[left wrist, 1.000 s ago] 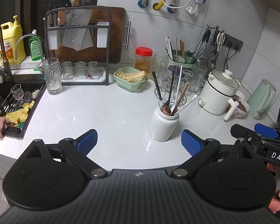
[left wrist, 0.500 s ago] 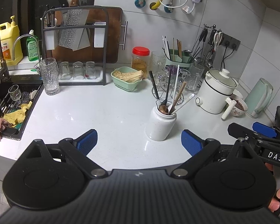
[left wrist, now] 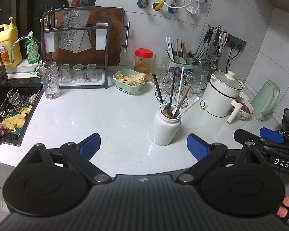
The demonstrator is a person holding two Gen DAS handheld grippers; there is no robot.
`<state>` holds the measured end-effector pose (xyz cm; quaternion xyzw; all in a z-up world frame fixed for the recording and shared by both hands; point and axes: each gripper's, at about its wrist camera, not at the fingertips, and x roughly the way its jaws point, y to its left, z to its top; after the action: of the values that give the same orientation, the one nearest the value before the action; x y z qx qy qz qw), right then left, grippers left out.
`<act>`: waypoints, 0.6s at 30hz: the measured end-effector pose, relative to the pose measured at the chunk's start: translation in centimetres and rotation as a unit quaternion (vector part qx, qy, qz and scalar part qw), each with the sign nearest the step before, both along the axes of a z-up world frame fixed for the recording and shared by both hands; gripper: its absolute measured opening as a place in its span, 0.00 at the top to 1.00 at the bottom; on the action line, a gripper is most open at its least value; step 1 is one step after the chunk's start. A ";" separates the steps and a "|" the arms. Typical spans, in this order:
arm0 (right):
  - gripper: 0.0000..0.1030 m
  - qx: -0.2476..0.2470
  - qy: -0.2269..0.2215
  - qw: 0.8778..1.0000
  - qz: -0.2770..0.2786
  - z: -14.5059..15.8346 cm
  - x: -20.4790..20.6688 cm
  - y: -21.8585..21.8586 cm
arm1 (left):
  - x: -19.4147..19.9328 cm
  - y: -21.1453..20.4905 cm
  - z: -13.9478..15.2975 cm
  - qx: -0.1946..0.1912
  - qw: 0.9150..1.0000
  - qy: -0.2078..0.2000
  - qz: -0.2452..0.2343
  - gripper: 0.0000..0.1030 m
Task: Organize utensils
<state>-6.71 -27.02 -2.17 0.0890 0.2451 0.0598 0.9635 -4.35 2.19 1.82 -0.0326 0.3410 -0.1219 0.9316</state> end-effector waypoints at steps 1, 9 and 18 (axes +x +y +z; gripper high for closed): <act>0.00 0.001 0.000 1.000 0.001 0.0 -0.1 0.1 | 0.0 0.0 0.0 0.000 1.000 0.000 0.000 0.05; 0.00 0.000 0.002 1.000 0.010 0.2 -0.3 0.5 | -0.4 0.2 0.0 -0.001 1.000 0.004 0.001 0.05; 0.00 0.002 0.005 1.000 0.007 0.3 -0.7 0.5 | -0.9 0.0 0.1 0.001 1.000 0.006 -0.006 0.05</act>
<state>-7.45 -26.56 -1.90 0.0895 0.2505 0.0668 0.9617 -5.24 2.17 1.93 -0.0308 0.3472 -0.1272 0.9286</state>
